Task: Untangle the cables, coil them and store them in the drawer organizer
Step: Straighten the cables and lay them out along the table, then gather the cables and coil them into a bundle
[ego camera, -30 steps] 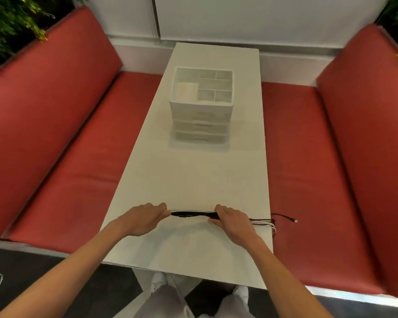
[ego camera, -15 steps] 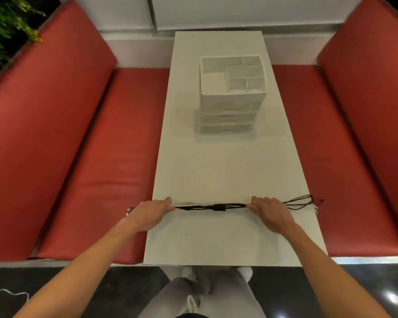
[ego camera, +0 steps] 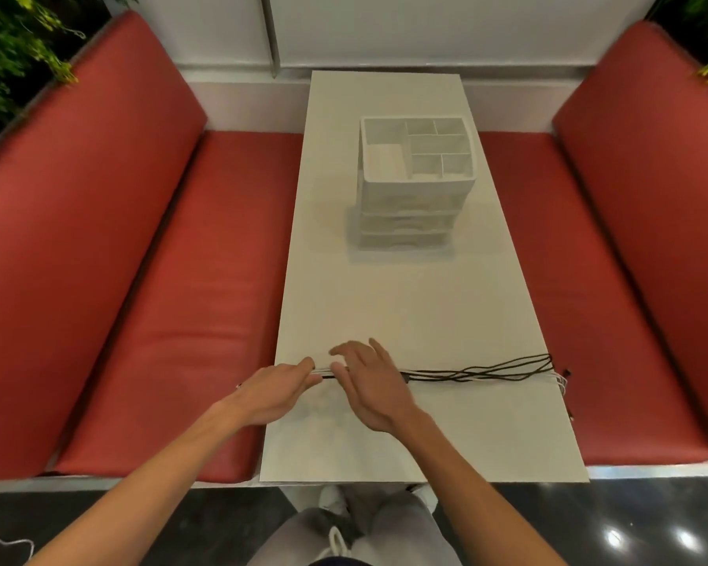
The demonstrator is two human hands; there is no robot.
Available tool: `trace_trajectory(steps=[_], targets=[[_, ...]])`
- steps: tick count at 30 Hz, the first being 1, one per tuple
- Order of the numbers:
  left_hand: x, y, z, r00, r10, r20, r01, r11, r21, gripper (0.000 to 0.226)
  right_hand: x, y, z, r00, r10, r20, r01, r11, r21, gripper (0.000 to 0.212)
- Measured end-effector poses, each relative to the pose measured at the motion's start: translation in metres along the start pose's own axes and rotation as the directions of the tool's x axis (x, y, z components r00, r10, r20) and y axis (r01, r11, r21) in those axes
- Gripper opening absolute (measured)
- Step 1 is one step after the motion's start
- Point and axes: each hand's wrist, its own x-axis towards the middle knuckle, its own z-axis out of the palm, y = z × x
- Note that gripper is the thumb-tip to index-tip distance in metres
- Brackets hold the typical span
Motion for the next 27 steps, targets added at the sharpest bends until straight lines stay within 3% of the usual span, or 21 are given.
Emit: trace_trajectory(steps=[5, 9, 11, 14, 18, 20, 22, 24, 27], targets=[[-0.013, 0.012, -0.028, 0.996, 0.011, -0.093, -0.031, 0.975, -0.219, 0.019, 0.021, -0.036, -0.032, 0.992, 0.001, 0.123, 0.001, 1.0, -0.019, 0.035], [-0.023, 0.036, -0.052, 0.992, 0.025, -0.127, -0.087, 0.854, -0.514, 0.022, 0.03, -0.047, -0.079, 0.98, -0.134, 0.145, 0.162, 0.967, -0.198, 0.027], [-0.03, 0.039, -0.069, 0.987, 0.09, -0.135, -0.148, 0.835, -0.529, 0.036, 0.037, -0.055, -0.106, 0.967, -0.178, 0.183, 0.225, 0.933, -0.282, 0.03], [-0.041, 0.049, -0.113, 0.974, 0.225, -0.027, -0.206, 0.828, -0.521, 0.017, 0.04, -0.07, -0.149, 0.948, -0.203, 0.245, 0.281, 0.894, -0.349, 0.042], [-0.041, 0.079, -0.171, 0.922, 0.379, 0.077, -0.286, 0.804, -0.521, 0.02, 0.038, -0.1, -0.199, 0.912, -0.296, 0.283, 0.391, 0.835, -0.387, 0.039], [-0.04, 0.096, -0.189, 0.901, 0.43, 0.051, -0.323, 0.745, -0.584, 0.017, 0.043, -0.111, -0.221, 0.894, -0.368, 0.256, 0.447, 0.776, -0.445, 0.034], [-0.042, 0.107, -0.203, 0.873, 0.486, -0.029, -0.369, 0.622, -0.69, 0.02, 0.048, -0.116, -0.245, 0.879, -0.432, 0.2, 0.471, 0.726, -0.501, 0.024], [-0.047, 0.117, -0.215, 0.867, 0.493, -0.065, -0.338, 0.489, -0.804, 0.026, 0.052, -0.119, -0.27, 0.873, -0.478, 0.095, 0.454, 0.727, -0.516, 0.028], [-0.056, 0.133, -0.237, 0.872, 0.483, -0.077, -0.316, 0.436, -0.842, 0.031, 0.053, -0.127, -0.299, 0.835, -0.549, -0.042, 0.452, 0.728, -0.515, 0.034]])
